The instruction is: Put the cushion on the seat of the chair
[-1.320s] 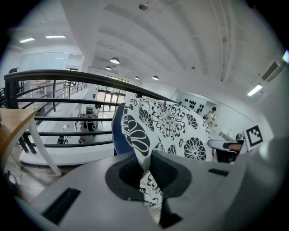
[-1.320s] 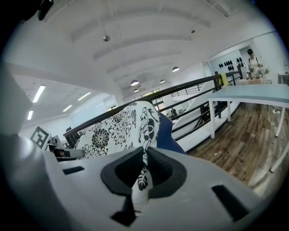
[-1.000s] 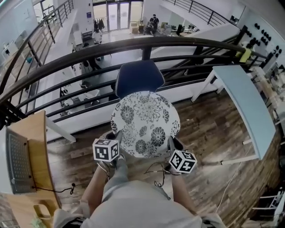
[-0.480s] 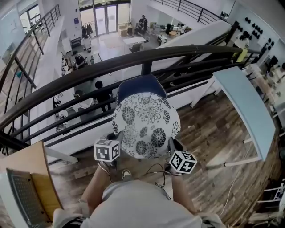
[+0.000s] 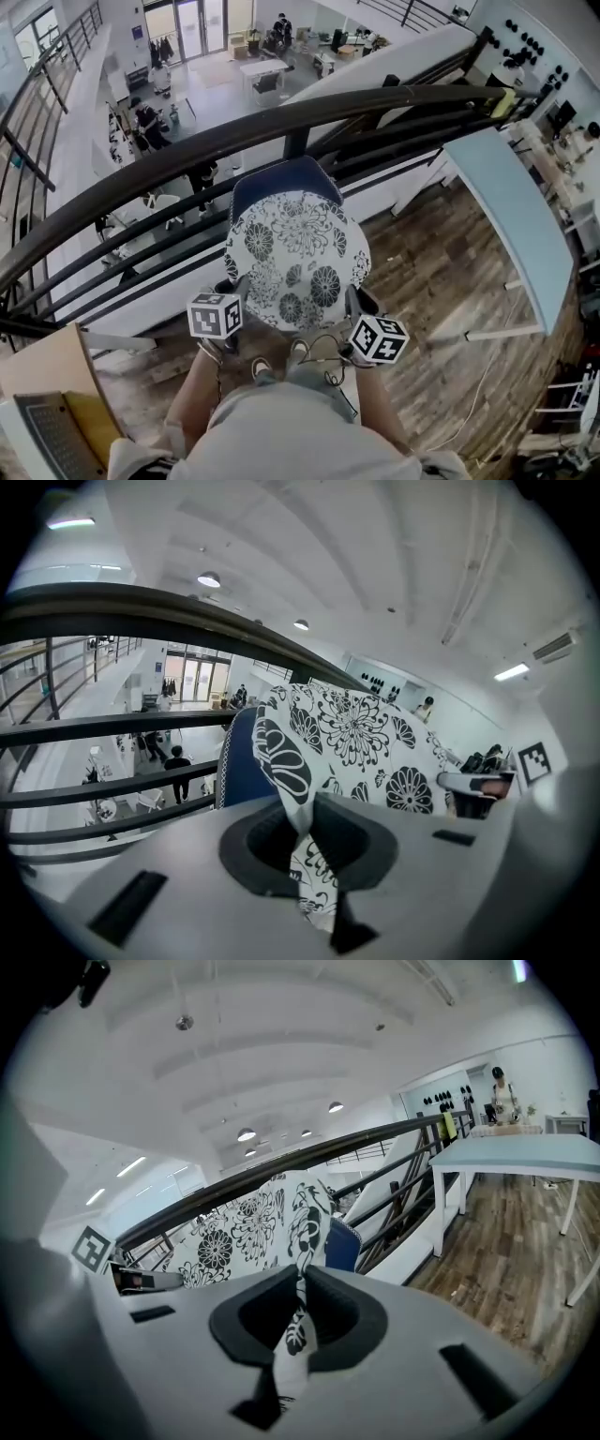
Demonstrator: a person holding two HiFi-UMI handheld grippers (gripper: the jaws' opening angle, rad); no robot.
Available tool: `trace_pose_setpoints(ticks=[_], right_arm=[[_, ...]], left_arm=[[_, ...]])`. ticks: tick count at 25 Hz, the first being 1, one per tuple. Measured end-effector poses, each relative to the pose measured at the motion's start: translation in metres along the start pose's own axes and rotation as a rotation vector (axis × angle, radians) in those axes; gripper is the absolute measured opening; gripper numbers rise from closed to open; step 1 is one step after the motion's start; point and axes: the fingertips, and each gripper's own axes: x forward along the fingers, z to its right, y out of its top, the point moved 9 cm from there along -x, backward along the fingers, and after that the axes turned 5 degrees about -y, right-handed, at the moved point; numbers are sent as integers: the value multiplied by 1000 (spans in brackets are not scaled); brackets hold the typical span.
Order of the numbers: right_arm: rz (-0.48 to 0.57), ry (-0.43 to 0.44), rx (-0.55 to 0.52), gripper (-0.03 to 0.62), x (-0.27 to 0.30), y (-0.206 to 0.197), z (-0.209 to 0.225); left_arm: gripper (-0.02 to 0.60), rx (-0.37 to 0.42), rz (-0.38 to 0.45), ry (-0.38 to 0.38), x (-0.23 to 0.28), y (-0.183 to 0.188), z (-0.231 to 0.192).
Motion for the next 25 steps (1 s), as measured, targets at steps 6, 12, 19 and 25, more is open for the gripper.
trace_pose_setpoints(ticks=[6, 12, 19, 25], right_arm=[[-29, 24, -23, 25, 23, 15, 22], [-40, 39, -38, 25, 39, 29, 23], [-72, 32, -34, 25, 32, -2, 32], [-108, 17, 1, 25, 31, -7, 33]], left_arm=[[25, -38, 3, 14, 20, 5, 7], [25, -87, 4, 6, 31, 7, 1], [25, -88, -28, 5, 32, -30, 2], [25, -91, -87, 37, 26, -31, -2]])
